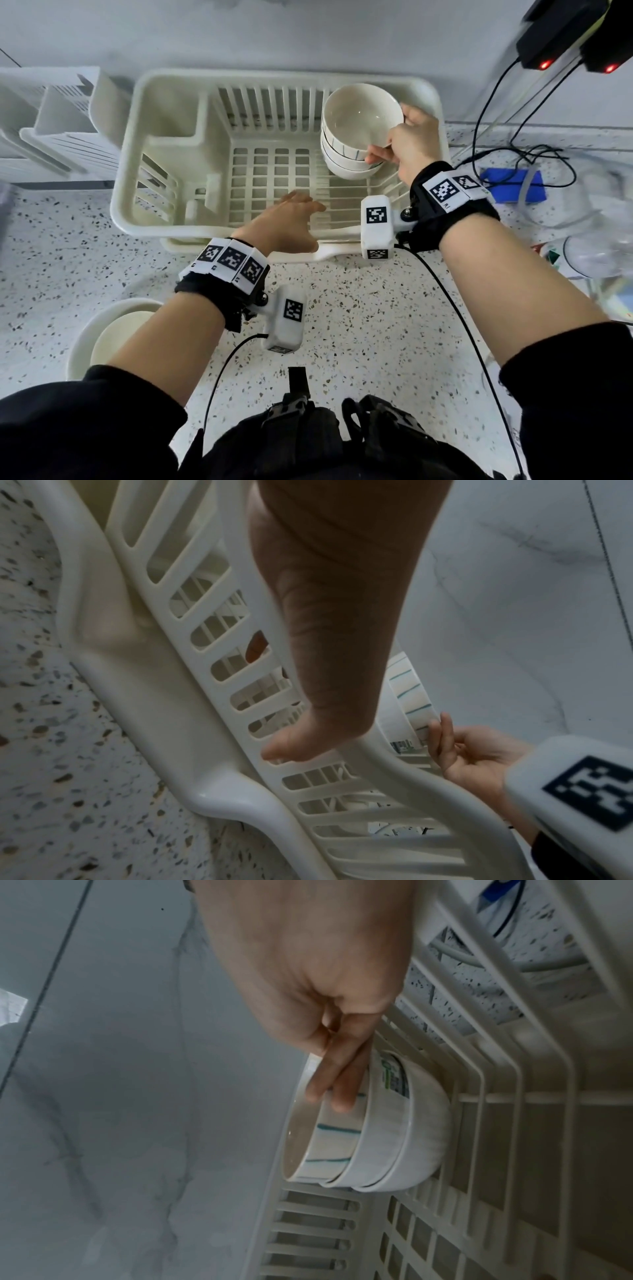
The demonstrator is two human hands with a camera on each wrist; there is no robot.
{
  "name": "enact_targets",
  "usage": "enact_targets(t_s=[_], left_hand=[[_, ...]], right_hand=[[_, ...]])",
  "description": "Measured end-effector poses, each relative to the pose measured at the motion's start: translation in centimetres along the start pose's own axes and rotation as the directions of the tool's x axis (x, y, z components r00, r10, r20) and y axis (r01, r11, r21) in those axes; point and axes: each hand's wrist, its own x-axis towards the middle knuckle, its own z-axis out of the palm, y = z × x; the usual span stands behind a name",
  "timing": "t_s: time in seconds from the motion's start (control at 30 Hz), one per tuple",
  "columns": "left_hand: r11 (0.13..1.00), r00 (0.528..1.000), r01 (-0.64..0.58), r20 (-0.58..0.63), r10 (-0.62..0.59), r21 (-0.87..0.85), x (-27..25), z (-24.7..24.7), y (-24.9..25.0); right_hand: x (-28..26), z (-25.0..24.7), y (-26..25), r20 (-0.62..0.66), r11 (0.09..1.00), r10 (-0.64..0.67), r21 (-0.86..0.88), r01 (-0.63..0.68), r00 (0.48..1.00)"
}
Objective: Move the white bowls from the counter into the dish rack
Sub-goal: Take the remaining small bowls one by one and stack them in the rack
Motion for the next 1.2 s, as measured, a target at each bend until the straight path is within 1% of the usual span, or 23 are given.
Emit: enact_targets(t_s=[0.17, 0.3, 0.37, 0.43, 0.53, 0.63, 0.7, 0.8, 0.87, 0.93, 1.0, 1.07, 1.13, 1.2], left_hand=[[1.000, 1.000, 0.001, -0.008, -0.001, -0.003, 0.0, 0.0, 0.1], [1.000, 0.999, 0.021, -0.030, -0.020, 0.016, -0.2, 0.1, 0.1], [0.998, 0.998, 0.031, -0.062, -0.027, 0.056, -0.5, 0.2, 0.2], [0.994, 0.995, 0.035, -0.094, -0.025, 0.101, -1.1, 0.4, 0.4], [0.990, 0.990, 0.028, -0.143, -0.008, 0.139, -2.3, 0.7, 0.6], [0.996, 0.975, 0.010, -0.221, 0.009, 0.085, -4.3, 1.1, 0.8], [0.999, 0.957, -0.008, -0.288, 0.017, 0.033, -6.1, 1.4, 1.2], [0.999, 0.907, -0.045, -0.419, 0.042, 0.002, -8.9, 2.0, 1.7], [0.998, 0.868, -0.059, -0.496, 0.033, -0.038, -10.9, 2.6, 1.6], [0.994, 0.837, -0.066, -0.548, 0.007, -0.088, -12.9, 3.3, 1.0], [0.989, 0.814, -0.080, -0.581, -0.007, -0.124, -14.5, 3.9, 0.2], [0.985, 0.802, -0.070, -0.596, -0.041, -0.161, -16.3, 4.6, -0.9], [0.981, 0.799, -0.024, -0.594, -0.098, -0.194, -18.1, 5.1, -2.4], [0.975, 0.784, -0.006, -0.606, -0.133, -0.222, -20.0, 5.5, -4.2]], right_hand=[[0.3, 0.1, 0.3, -0.008, 1.000, -0.017, -0.024, 0.017, 1.000], [0.0, 0.0, 0.4, -0.003, 0.996, -0.037, -0.085, 0.036, 0.999], [-0.3, -0.2, 0.6, 0.015, 0.996, -0.046, -0.073, 0.047, 0.999], [-1.1, -0.5, 0.6, 0.023, 0.999, -0.051, -0.017, 0.052, 0.998], [-3.1, -0.9, 0.5, -0.025, 0.995, -0.090, -0.042, 0.089, 0.996], [-6.0, -1.4, 0.8, -0.045, 0.982, -0.181, -0.060, 0.178, 0.983], [-8.2, -1.5, 1.1, 0.002, 0.972, -0.229, -0.053, 0.228, 0.974], [-11.9, -1.2, 2.2, 0.125, 0.945, -0.309, -0.073, 0.319, 0.943], [-14.4, -0.8, 3.3, 0.204, 0.911, -0.381, -0.087, 0.404, 0.902], [-16.8, -0.4, 4.5, 0.263, 0.859, -0.453, -0.128, 0.496, 0.852], [-18.4, 0.3, 5.6, 0.311, 0.810, -0.496, -0.171, 0.561, 0.811], [-19.9, 1.2, 6.7, 0.344, 0.775, -0.513, -0.206, 0.597, 0.786], [-21.4, 2.4, 7.7, 0.361, 0.757, -0.515, -0.235, 0.610, 0.778], [-23.0, 3.9, 8.8, 0.381, 0.740, -0.503, -0.274, 0.614, 0.776]])
